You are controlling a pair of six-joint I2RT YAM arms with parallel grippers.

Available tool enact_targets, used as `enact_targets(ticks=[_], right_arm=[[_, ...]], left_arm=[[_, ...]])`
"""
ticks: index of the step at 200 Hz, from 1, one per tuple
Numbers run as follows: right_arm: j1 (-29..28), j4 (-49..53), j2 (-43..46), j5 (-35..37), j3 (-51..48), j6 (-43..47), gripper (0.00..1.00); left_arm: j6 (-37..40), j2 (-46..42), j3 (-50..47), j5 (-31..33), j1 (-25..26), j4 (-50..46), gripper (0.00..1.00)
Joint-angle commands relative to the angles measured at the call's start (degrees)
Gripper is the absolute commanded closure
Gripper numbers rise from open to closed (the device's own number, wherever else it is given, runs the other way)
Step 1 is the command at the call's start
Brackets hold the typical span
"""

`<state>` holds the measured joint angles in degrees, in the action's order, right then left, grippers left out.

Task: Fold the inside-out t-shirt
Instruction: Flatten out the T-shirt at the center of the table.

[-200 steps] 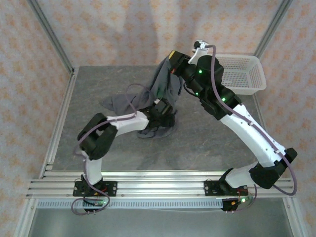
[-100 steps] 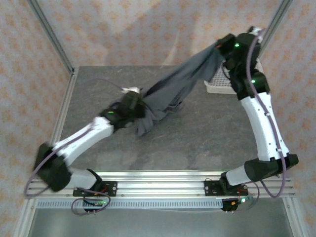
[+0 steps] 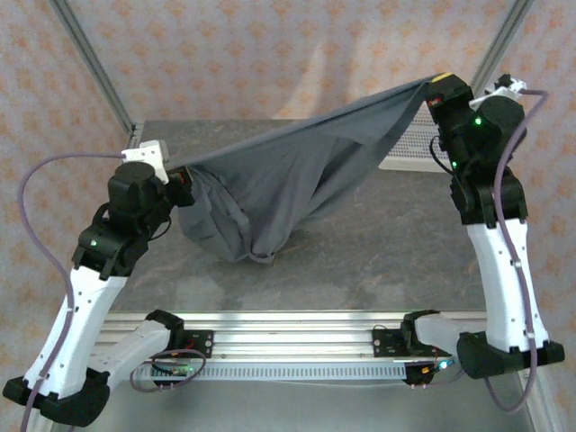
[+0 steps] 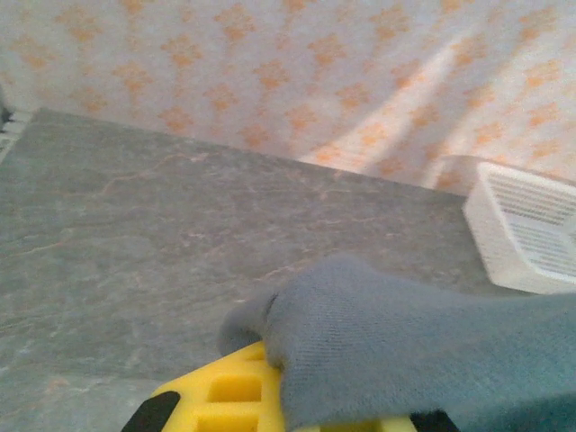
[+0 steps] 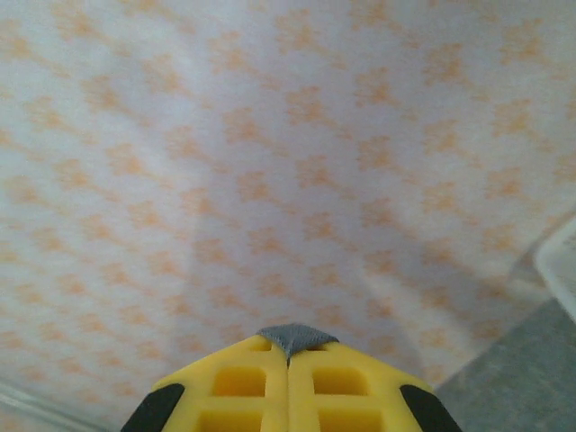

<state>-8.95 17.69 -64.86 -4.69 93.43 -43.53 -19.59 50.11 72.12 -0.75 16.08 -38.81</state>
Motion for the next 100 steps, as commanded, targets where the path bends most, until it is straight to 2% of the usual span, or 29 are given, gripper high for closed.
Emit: enact_targets(ticks=[1,38,76,100], right_arm=[[1.3,-11.2,5.0,0.3,-1.2,-0.9,1.00],[1.3,-3.4,2.8,2.2,-2.8,-2.9,1.00],[1.3,3.8,-5.7,-1.8,-11.3,-4.5,1.00],[1.4,4.5,-9.4,-1.3,-15.3,-4.0,1.00]], left_arm=[[-1.6,-3.0,3.5,-4.5,-1.2,2.0,1.00],[-3.4,8.6,7.5,-4.4,-1.9,-0.8,1.00],[-6.9,26.0,-0.8,-10.4,-9.3,8.2,1.00],[-5.8,37.2,-1.4,-8.8,-10.7,12.4,0.81]])
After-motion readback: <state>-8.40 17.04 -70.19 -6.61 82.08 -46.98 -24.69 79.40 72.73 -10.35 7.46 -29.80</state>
